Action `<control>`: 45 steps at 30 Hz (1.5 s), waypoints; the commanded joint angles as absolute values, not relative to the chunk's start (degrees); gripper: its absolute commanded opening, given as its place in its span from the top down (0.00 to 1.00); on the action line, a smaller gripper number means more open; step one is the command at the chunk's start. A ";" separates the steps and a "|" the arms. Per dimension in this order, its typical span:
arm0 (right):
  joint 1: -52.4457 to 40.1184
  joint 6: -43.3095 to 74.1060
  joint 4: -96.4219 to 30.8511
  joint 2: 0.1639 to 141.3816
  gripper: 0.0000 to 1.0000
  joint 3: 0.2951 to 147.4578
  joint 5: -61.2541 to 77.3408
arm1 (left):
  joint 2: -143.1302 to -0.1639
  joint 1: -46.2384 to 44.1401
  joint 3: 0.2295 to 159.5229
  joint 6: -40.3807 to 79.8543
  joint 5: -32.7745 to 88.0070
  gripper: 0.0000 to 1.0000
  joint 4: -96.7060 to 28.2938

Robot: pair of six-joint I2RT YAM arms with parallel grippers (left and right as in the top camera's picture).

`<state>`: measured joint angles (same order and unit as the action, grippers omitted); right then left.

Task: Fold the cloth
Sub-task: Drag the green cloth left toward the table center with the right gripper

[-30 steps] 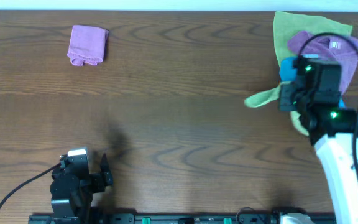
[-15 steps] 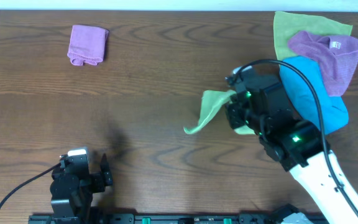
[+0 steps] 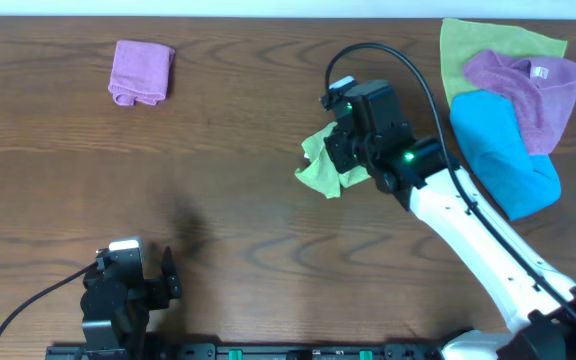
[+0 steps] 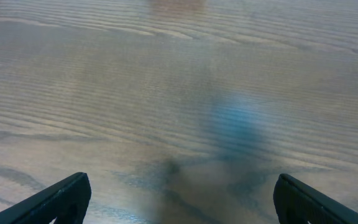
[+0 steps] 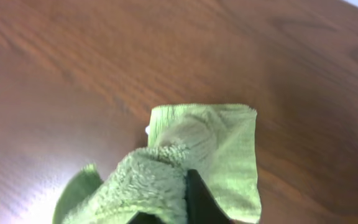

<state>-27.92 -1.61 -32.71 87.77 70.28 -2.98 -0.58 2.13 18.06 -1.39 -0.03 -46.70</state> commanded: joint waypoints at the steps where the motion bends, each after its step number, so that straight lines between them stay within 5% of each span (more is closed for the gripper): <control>1: -28.91 -2.44 -36.75 86.78 0.89 72.64 -4.58 | -0.25 1.80 17.72 -1.74 -0.56 0.05 -46.78; 5: -28.97 -2.46 -44.99 86.78 0.89 72.64 -4.03 | -0.25 1.80 17.72 -1.74 -0.56 0.05 -46.78; 7: -29.06 -2.50 -49.21 86.78 0.79 72.64 -3.33 | -0.25 1.80 17.72 -1.74 -0.56 0.05 -46.78; 11: -29.12 -2.42 -57.45 86.78 0.28 72.64 -3.25 | -0.25 1.80 17.72 -1.74 -0.56 0.05 -46.78; 13: -29.12 -1.78 -59.86 86.78 0.15 72.64 -3.27 | -0.25 1.80 17.72 -1.74 -0.56 0.05 -46.78; 25: -29.19 -0.95 -60.90 84.66 0.11 72.53 4.03 | -0.25 1.80 17.72 -1.74 -0.60 0.05 -46.74; 45: -39.24 -2.42 -41.10 95.00 0.13 62.39 17.54 | -0.25 1.80 17.69 -1.74 -0.43 0.05 -46.76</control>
